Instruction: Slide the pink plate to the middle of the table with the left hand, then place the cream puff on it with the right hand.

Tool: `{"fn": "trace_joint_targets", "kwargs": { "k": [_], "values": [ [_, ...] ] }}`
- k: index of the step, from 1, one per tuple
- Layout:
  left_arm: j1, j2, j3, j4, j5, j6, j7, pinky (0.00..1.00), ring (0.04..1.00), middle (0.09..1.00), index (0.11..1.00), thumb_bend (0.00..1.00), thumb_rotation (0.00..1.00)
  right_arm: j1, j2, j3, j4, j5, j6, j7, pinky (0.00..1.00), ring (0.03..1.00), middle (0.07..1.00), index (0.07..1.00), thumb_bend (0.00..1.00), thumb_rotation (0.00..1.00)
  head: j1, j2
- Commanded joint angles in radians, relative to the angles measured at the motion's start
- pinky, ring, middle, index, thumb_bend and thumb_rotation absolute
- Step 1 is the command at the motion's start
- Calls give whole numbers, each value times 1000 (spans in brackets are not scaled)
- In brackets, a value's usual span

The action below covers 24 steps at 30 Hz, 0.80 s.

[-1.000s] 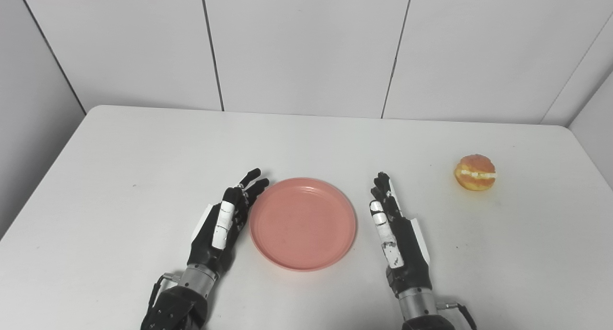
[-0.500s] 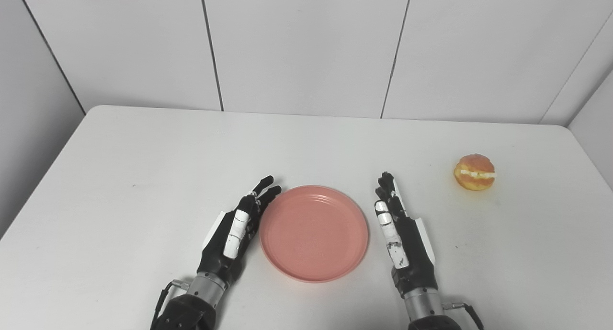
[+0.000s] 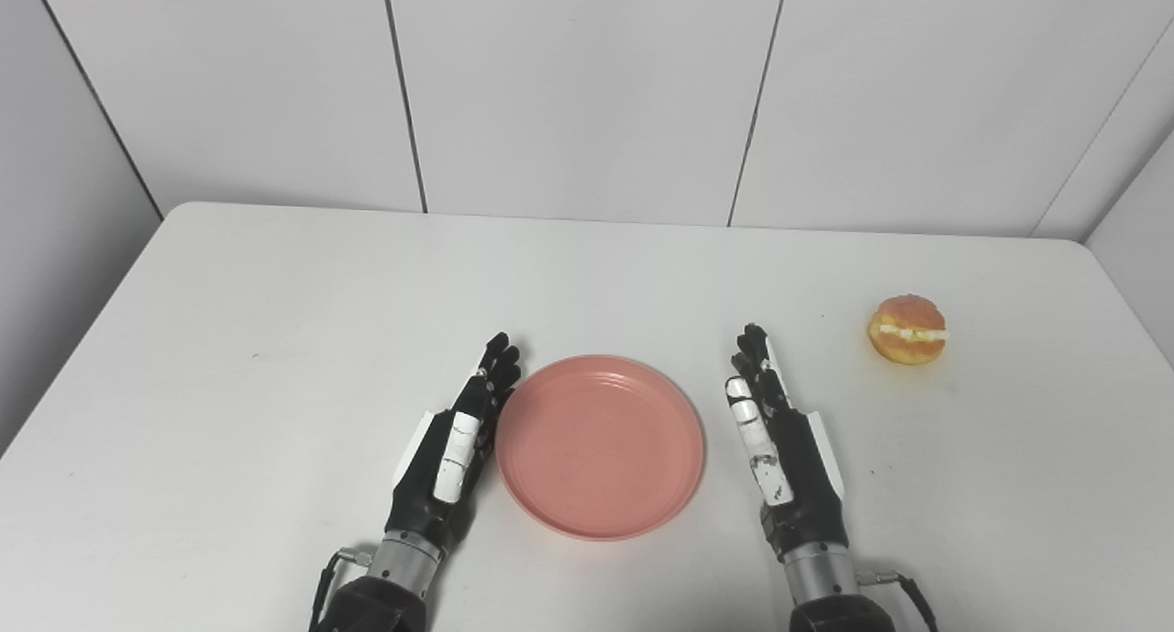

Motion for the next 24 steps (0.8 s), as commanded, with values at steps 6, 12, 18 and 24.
{"fn": "trace_joint_targets", "kwargs": {
  "k": [6, 12, 18, 24],
  "values": [
    [24, -34, -6, 13, 25, -58, 19, 1000, 1000, 1000, 1000, 814, 997, -45, -4, -20, 1, -33, -20, -40, 1000, 993, 996, 985, 581, 882, 2, 0],
    [63, -56, -14, -38, 47, -22, 43, 1000, 1000, 1000, 1000, 830, 1000, -86, -45, -36, 27, -104, -41, -69, 1000, 1000, 1000, 994, 613, 917, -5, 2],
    [81, -67, -10, -34, 68, -68, 55, 1000, 1000, 1000, 1000, 797, 1000, -133, -96, -48, 64, -188, -90, -128, 978, 1000, 1000, 1000, 603, 932, -6, 4],
    [82, -70, -3, 9, 101, -162, 74, 1000, 1000, 1000, 1000, 766, 1000, -178, -144, -61, 80, -240, -111, -162, 998, 1000, 1000, 999, 637, 886, -4, 1]
  ]
}}
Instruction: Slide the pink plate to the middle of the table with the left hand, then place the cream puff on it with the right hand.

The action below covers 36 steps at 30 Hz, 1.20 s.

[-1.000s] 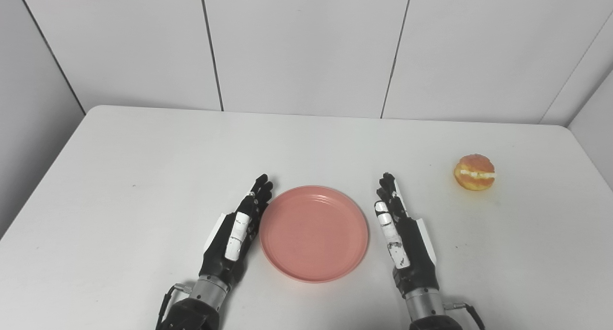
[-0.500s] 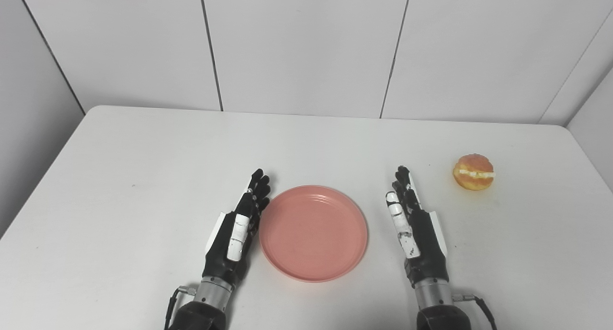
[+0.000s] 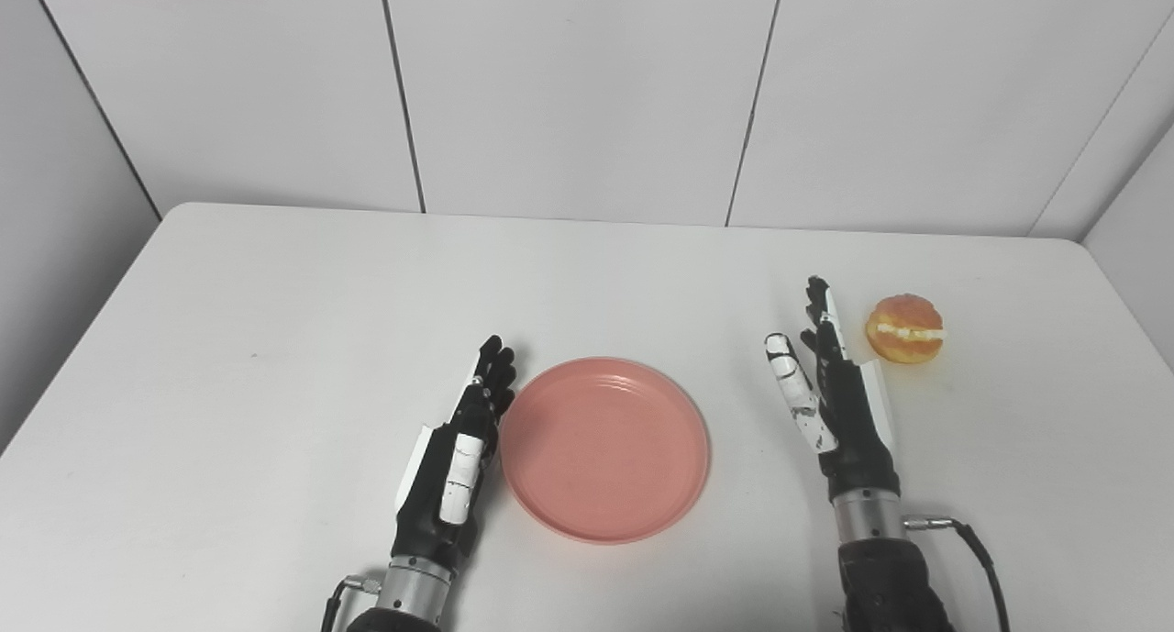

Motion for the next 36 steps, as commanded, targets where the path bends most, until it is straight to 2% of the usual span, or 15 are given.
{"fn": "trace_joint_targets", "kwargs": {
  "k": [1, 5, 12, 18, 23, 24, 26, 28, 30, 35, 36],
  "values": [
    [16, -6, 2, 48, 16, -56, 12, 1000, 1000, 1000, 1000, 769, 1000, -47, -21, -13, -28, -31, -38, -30, 1000, 1000, 1000, 999, 633, 880, 0, 0],
    [23, -10, 0, 50, 32, -52, 25, 1000, 1000, 1000, 1000, 795, 1000, -79, -42, -33, -9, -50, -42, -56, 978, 993, 998, 994, 590, 861, 6, -1],
    [13, -6, 9, 49, 114, -10, 79, 1000, 1000, 1000, 1000, 826, 1000, -116, -84, -46, 38, -92, -71, -109, 932, 968, 981, 983, 597, 865, 1, 2],
    [-7, -12, 22, 77, 127, -13, 115, 1000, 1000, 1000, 1000, 794, 1000, -141, -128, -64, 31, -123, -17, -109, 929, 969, 985, 987, 604, 836, 0, 4],
    [1, -15, 15, 53, 153, 44, 124, 1000, 1000, 1000, 1000, 806, 1000, -173, -165, -77, 38, -148, 20, -103, 937, 975, 991, 990, 608, 747, -8, 3],
    [3, -13, 14, 47, 153, 52, 121, 1000, 1000, 1000, 1000, 806, 1000, -181, -172, -85, 33, -148, 49, -96, 939, 976, 992, 990, 609, 739, -11, 5],
    [6, -12, 13, 38, 151, 64, 118, 1000, 1000, 1000, 1000, 798, 1000, -193, -185, -97, 29, -147, 84, -89, 942, 980, 996, 987, 622, 686, -16, 5],
    [8, -12, 16, 36, 142, 76, 117, 1000, 1000, 1000, 1000, 784, 1000, -207, -200, -105, 43, -153, 89, -97, 916, 966, 987, 975, 636, 642, -20, 5],
    [7, -12, 20, 42, 121, 69, 111, 1000, 1000, 1000, 1000, 774, 1000, -220, -212, -106, 56, -174, 100, -107, 894, 954, 979, 966, 648, 640, -26, 5],
    [8, -17, 28, 40, 115, 81, 125, 1000, 1000, 1000, 1000, 784, 1000, -252, -240, -104, 74, -221, 202, -89, 857, 942, 970, 959, 670, 593, -49, 2],
    [9, -16, 29, 40, 113, 80, 125, 1000, 1000, 1000, 1000, 785, 1000, -259, -245, -104, 83, -224, 220, -86, 844, 936, 963, 957, 666, 557, -52, 2]
  ]
}}
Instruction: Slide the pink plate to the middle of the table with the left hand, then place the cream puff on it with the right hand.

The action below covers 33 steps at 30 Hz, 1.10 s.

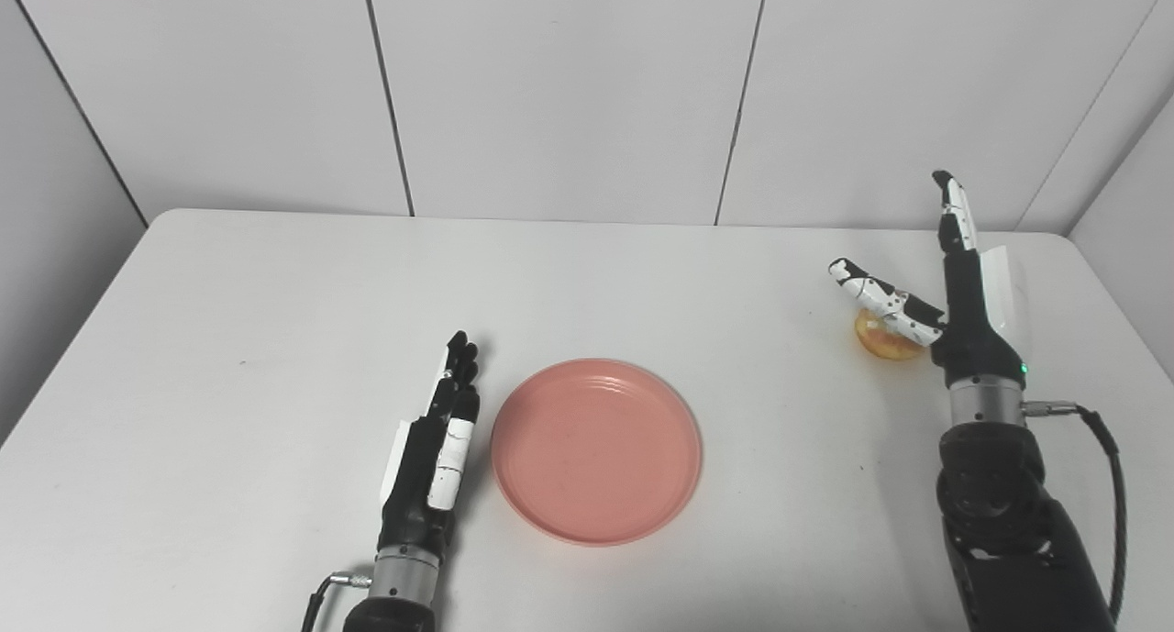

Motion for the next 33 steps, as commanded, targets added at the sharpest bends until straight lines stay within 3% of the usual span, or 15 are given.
{"fn": "trace_joint_targets", "kwargs": {
  "k": [1, 9, 15, 19, 22, 33],
  "values": [
    [34, 0, 7, 23, -3, -4, 6, 1000, 1000, 1000, 1000, 785, 1000, -51, -27, -11, -2, -8, 46, 4, 835, 930, 954, 950, 667, 498, 0, -2],
    [39, 5, 15, 17, -45, 2, -11, 1000, 1000, 1000, 1000, 766, 1000, -75, -43, -7, 77, 0, 119, 10, 839, 928, 952, 946, 710, 345, 0, -6],
    [52, -3, 14, -8, -128, 5, -49, 1000, 1000, 1000, 1000, 725, 1000, -91, -53, -2, 116, 35, 201, 75, 870, 951, 961, 951, 715, 260, -1, -2],
    [57, 3, 7, -18, -119, 1, -52, 1000, 1000, 1000, 1000, 716, 1000, -106, -56, -3, 161, 67, 210, 84, 861, 942, 962, 950, 728, 194, 1, 6],
    [59, 8, 5, -33, -115, 23, -50, 1000, 1000, 1000, 1000, 726, 1000, -113, -53, 0, 186, 82, 208, 78, 828, 919, 956, 945, 754, 70, 0, 9],
    [68, 4, 5, -51, -129, 25, -46, 1000, 1000, 1000, 1000, 728, 1000, -128, -74, 33, 278, 87, 170, 47, 775, 880, 933, 915, 716, 0, -4, 18]
  ]
}}
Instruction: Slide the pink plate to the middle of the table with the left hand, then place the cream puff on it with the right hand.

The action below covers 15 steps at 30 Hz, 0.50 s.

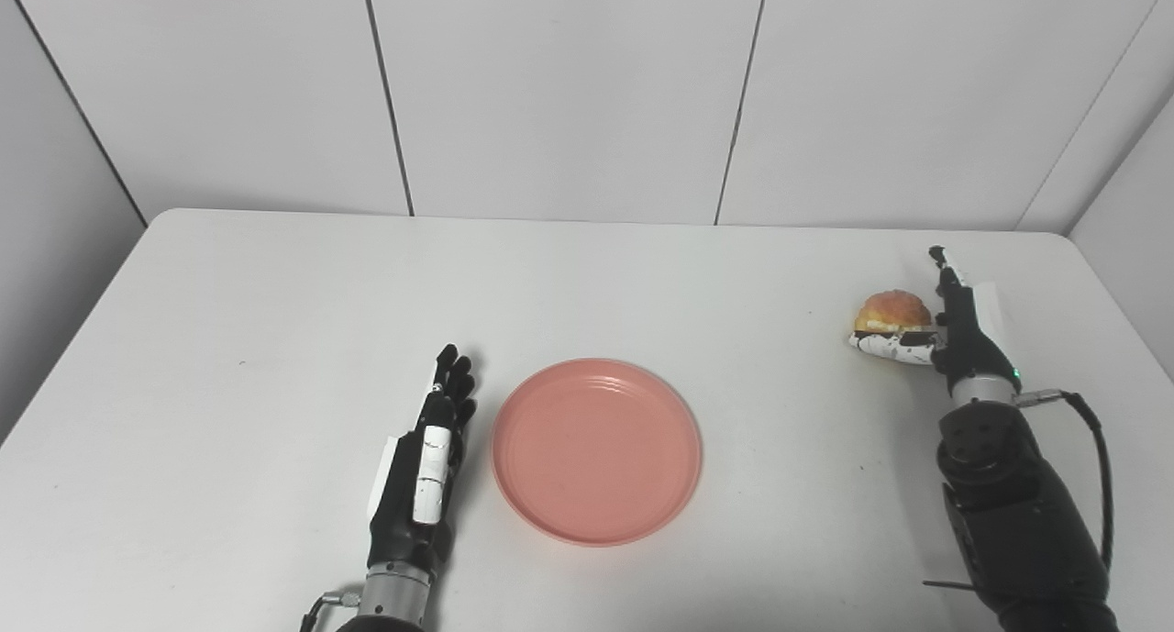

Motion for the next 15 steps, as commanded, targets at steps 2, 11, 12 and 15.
{"fn": "trace_joint_targets", "kwargs": {
  "k": [2, 11, 12, 15],
  "values": [
    [31, 1, -4, -10, 2, 10, -9, 1000, 1000, 1000, 1000, 735, 1000, -32, -34, 9, 14, 7, -43, -3, 723, 830, 904, 886, 723, 0, 0, 1],
    [27, 0, -8, -13, -11, 6, -16, 1000, 1000, 1000, 1000, 730, 1000, -27, -36, 27, 24, -5, -49, -49, 306, 421, 548, 701, 520, 0, 4, 4],
    [26, -2, -7, -11, -10, 2, -13, 1000, 1000, 1000, 1000, 726, 1000, -27, -39, 33, 23, -12, -42, -49, 313, 418, 540, 683, 519, 0, 3, 5],
    [26, -3, -8, -10, -7, 1, -11, 1000, 1000, 1000, 1000, 725, 1000, -26, -44, 42, 20, -22, -31, -50, 334, 417, 536, 636, 517, 0, 3, 4]
  ]
}}
